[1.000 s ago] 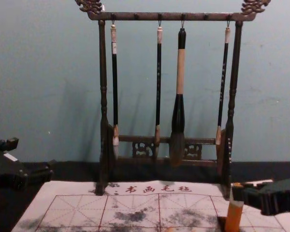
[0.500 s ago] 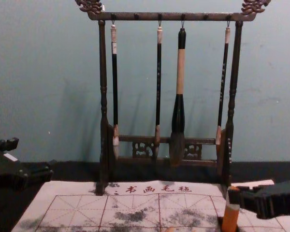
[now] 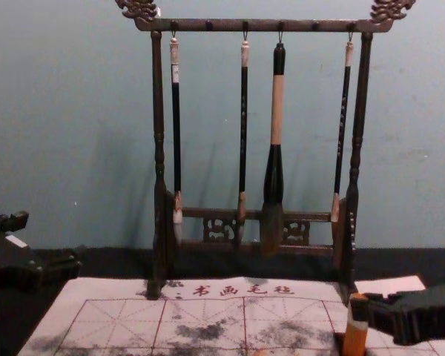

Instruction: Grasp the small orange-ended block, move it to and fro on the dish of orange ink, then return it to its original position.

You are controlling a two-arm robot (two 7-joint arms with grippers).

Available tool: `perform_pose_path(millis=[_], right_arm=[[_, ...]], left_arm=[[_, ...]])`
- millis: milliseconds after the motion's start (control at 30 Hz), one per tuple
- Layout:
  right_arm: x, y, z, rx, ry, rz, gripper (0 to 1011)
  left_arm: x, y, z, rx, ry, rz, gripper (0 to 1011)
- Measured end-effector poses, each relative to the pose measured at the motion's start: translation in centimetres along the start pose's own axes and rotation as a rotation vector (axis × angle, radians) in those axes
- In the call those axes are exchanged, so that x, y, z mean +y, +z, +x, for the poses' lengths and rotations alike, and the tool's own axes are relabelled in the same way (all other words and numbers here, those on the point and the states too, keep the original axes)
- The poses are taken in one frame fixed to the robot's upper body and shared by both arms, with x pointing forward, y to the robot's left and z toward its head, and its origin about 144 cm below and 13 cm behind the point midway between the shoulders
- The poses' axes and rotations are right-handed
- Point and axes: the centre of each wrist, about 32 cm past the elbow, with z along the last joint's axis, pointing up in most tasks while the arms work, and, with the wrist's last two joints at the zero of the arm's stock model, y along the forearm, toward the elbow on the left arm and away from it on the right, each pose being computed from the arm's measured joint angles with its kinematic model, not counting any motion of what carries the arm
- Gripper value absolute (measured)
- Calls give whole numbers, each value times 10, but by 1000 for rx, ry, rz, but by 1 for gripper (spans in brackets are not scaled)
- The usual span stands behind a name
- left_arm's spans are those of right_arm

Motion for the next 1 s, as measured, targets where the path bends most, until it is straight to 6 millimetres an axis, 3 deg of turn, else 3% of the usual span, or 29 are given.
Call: perform_pose_path(millis=[1000], right_arm=[[2,-2,-1,2,-5,-6,127]], left_arm=[[0,0,0,0,0,0,1001]])
